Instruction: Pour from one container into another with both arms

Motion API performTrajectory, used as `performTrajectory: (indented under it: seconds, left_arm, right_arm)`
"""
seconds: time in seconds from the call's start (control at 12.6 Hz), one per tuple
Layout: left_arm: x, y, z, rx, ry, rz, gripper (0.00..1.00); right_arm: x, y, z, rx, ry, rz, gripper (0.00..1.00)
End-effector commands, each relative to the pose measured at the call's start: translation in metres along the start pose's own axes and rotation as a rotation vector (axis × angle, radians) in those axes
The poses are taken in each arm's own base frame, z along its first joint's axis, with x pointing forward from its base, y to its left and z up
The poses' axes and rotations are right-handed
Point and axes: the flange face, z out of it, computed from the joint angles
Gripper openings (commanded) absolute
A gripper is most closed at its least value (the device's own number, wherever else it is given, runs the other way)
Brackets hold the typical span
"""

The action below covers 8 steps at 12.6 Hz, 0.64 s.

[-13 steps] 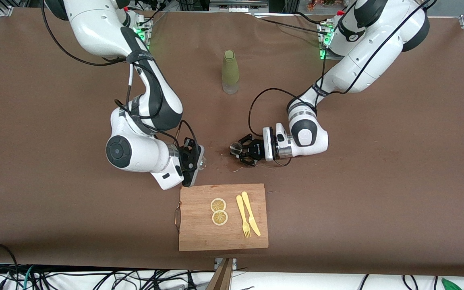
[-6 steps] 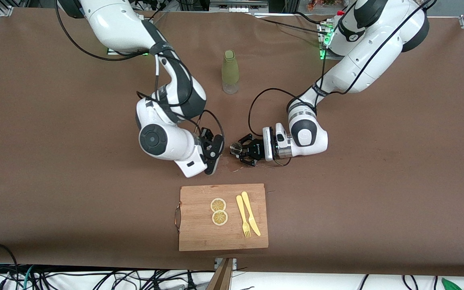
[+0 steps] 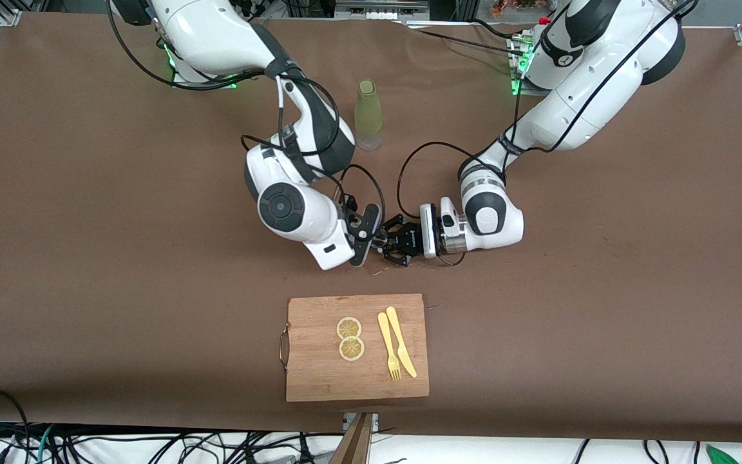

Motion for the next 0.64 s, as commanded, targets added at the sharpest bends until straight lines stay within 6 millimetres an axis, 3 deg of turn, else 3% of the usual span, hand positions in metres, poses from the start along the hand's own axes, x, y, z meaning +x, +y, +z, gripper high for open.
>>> performTrajectory:
  seconds: [0.0,0.56]
  left_arm:
    - [0.004,-0.004,0.005,0.030,0.023,0.016,0.00]
    - [0.004,-0.004,0.004,0.030,0.021,0.019,0.00]
  right_arm:
    - [0.004,-0.008,0.006,-0.025,-0.042,0.002,0.23]
    - [0.010,-0.027,0.011,-0.005,-0.087,-0.021,0.23]
